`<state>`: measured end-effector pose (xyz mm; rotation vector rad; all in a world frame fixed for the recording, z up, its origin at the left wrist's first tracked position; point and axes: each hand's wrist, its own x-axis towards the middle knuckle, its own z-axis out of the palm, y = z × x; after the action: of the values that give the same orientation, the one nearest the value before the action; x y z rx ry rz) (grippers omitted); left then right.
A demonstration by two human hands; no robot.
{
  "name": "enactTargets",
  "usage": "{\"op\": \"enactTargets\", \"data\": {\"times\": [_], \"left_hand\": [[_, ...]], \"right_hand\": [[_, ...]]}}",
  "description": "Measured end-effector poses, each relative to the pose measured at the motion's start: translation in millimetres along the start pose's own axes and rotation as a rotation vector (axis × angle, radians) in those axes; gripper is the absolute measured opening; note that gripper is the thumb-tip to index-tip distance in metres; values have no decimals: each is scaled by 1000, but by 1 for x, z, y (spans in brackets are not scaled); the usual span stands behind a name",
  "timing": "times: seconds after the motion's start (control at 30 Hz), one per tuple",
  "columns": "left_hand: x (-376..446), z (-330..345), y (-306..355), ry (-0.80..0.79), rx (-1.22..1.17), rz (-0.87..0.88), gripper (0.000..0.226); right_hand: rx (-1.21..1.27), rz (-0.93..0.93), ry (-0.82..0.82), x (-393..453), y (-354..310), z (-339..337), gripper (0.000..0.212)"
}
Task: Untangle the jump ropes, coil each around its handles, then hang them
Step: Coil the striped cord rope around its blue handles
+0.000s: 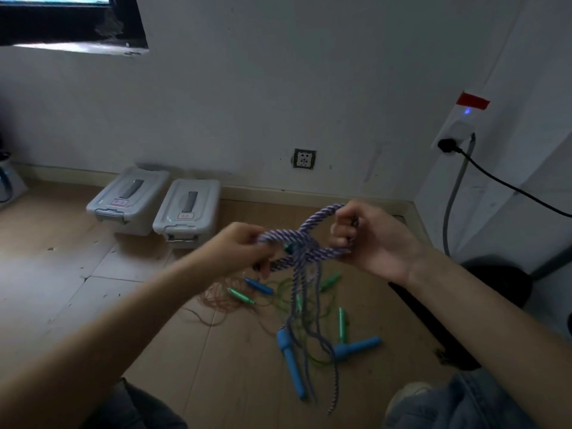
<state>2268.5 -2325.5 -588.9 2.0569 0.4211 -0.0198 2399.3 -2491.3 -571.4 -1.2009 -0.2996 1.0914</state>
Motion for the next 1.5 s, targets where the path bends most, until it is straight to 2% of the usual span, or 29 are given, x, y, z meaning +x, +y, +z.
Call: {"op": "enactTargets", "data": {"times": [0.03,0.1,0.13,0.17,0.23,0.3,0.33,0.4,0.43,0.5,0.53,0.57,0.7,0.73,0.8,0.87,0.9,0.97,1.03,1.1,1.13,1.2,1.27,1.37,1.43,1.5], "left_hand": [[1,-7,0,9,-223,-56,19],[-4,-23,4,-41,-640,-24,29],[-7,-31,6,-103,-808,49,31],[-11,-37,10,-171,-912,143,29],[-18,-42,18,-255,-923,292,21],[-20,-43,19,-284,-887,298,24],[-20,-44,18,-294,-886,274,29],[-18,-44,17,-321,-858,228,41],[-16,-45,16,-349,-853,213,43],[-13,-45,18,-356,-915,232,32],[-11,-45,20,-307,-965,262,29],[-9,-46,21,-227,-1013,294,30],[-7,-57,19,25,-1229,383,25],[-7,-60,17,41,-1239,362,24],[-6,-63,14,7,-1182,285,24],[-4,-58,11,-26,-1065,190,22],[-3,-53,8,-33,-950,140,18],[-3,-39,2,-56,-585,33,12],[1,-19,-5,-101,-266,-94,20],[5,0,-14,-169,27,-158,34],[7,8,-18,-230,147,-160,33],[8,16,-24,-349,236,-180,18],[7,14,-27,-361,213,-209,7],[12,10,-32,-253,232,-186,25],[12,13,-35,-266,379,-163,34],[9,22,-37,-309,366,-133,32]], "right_hand": [[-204,21,-50,-1,2,-1,27],[-557,100,-153,-4,5,-1,35],[-607,115,-170,-3,7,-1,37],[-543,106,-120,-1,7,-1,38],[-193,79,145,5,0,-10,38],[66,26,383,9,-7,-22,38],[78,-2,421,8,-7,-24,37],[-57,-18,348,5,-1,-23,34],[-213,18,259,3,6,-19,30],[-571,180,66,-2,22,-8,20],[-648,245,21,-1,32,-8,19],[-623,283,47,0,39,-8,20],[-156,294,454,13,51,-33,24],[-219,288,502,13,53,-36,19],[-566,298,555,14,61,-42,8],[-953,176,498,12,65,-36,16],[-999,92,446,13,64,-29,19],[-727,-100,312,13,56,-9,16],[-367,-219,180,8,41,12,16],[-267,-292,56,4,27,25,21],[-260,-325,23,1,22,31,22],[-213,-385,0,-3,13,35,22],[-128,-447,25,-5,3,34,22],[19,-534,95,-6,-9,22,22],[57,-538,127,-5,-10,14,21],[-40,-480,158,-1,-4,7,22]]}}
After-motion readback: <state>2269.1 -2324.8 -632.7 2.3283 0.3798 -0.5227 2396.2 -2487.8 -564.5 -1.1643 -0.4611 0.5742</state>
